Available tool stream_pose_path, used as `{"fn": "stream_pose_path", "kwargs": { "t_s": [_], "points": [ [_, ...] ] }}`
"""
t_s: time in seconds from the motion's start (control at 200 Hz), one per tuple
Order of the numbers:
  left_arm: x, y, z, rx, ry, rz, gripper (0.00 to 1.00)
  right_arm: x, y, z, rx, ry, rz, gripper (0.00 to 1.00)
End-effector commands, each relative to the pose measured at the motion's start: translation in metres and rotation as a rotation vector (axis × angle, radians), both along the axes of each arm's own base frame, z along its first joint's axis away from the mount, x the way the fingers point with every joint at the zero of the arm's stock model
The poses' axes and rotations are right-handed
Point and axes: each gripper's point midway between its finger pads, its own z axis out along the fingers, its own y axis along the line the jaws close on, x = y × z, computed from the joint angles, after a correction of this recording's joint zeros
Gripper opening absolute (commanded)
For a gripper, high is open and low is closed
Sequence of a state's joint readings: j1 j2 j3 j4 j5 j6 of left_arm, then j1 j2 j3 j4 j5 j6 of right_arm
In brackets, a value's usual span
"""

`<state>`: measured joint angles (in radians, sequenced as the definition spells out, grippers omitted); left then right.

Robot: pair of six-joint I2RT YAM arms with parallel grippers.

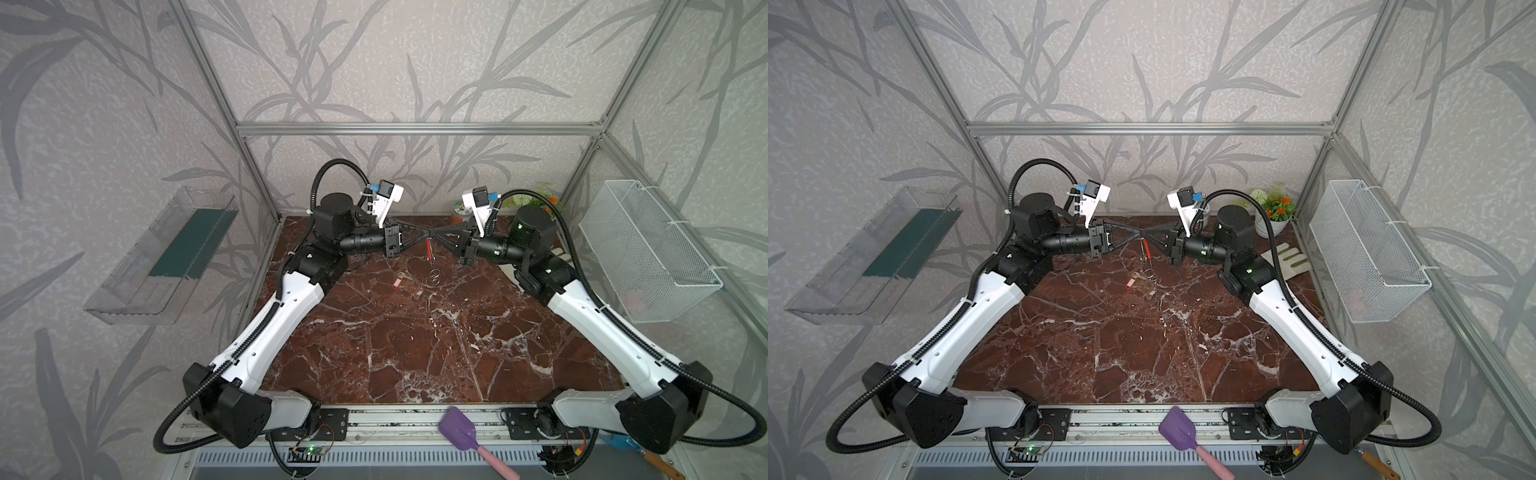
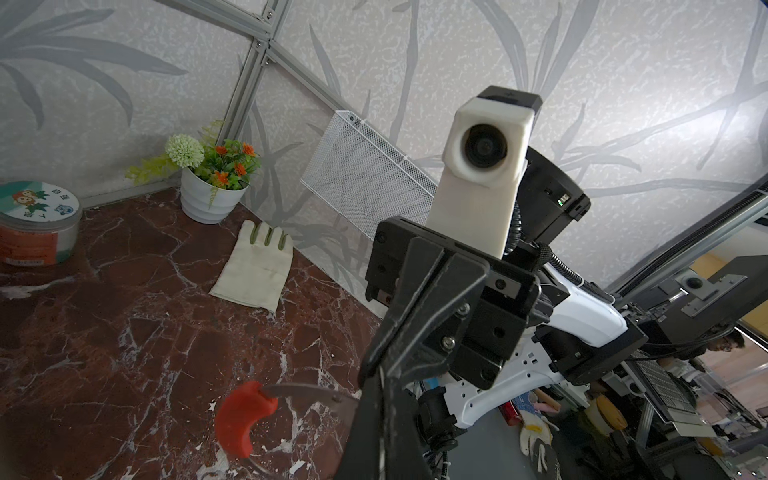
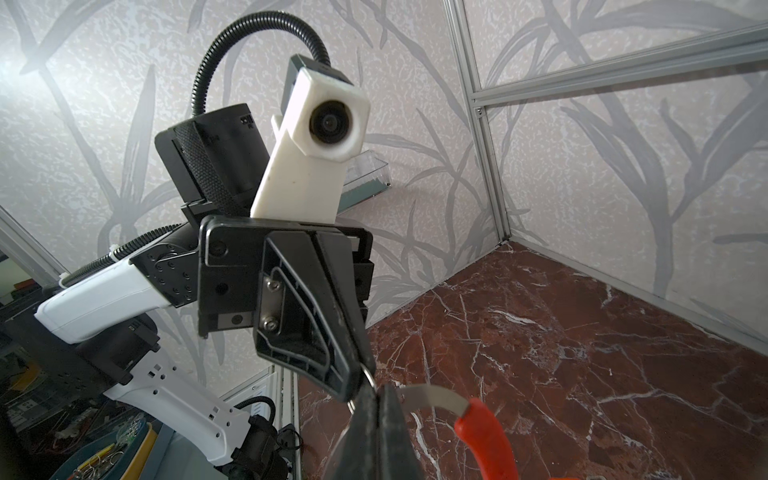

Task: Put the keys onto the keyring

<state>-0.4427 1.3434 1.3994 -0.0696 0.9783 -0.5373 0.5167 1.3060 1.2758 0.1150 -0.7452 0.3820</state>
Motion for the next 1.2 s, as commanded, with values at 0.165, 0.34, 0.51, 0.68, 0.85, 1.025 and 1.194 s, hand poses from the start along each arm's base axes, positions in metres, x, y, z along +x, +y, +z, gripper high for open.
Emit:
{"fn": "stream_pose_path", "kwargs": {
  "t_s": [0.165, 0.34, 0.51, 0.68, 0.85, 1.025, 1.194],
  "points": [
    [0.001, 0.001, -0.011, 0.082, -0.036, 0.031, 0.00, -0.003, -0.002, 0.009, 0.010, -0.041, -0.007, 0.00],
    [0.008, 0.009, -0.017, 0.143, -0.068, 0.100, 0.00, 0.005, -0.011, 0.009, 0.003, -0.044, -0.074, 0.25],
    [0.011, 0.018, -0.016, 0.180, -0.107, 0.163, 0.00, 0.015, -0.024, 0.004, -0.001, -0.028, -0.137, 0.41],
    [0.014, 0.025, -0.017, 0.217, -0.138, 0.218, 0.00, 0.022, -0.030, -0.002, -0.006, -0.016, -0.176, 0.55],
    [0.014, 0.030, -0.018, 0.238, -0.160, 0.239, 0.00, 0.028, -0.030, -0.010, -0.027, 0.005, -0.198, 0.63],
    [0.014, 0.035, -0.022, 0.255, -0.172, 0.267, 0.00, 0.040, -0.034, -0.027, -0.076, 0.056, -0.257, 0.77],
    [0.016, 0.048, -0.024, 0.292, -0.193, 0.341, 0.00, 0.054, -0.040, -0.053, -0.151, 0.133, -0.331, 0.99]
  ]
}}
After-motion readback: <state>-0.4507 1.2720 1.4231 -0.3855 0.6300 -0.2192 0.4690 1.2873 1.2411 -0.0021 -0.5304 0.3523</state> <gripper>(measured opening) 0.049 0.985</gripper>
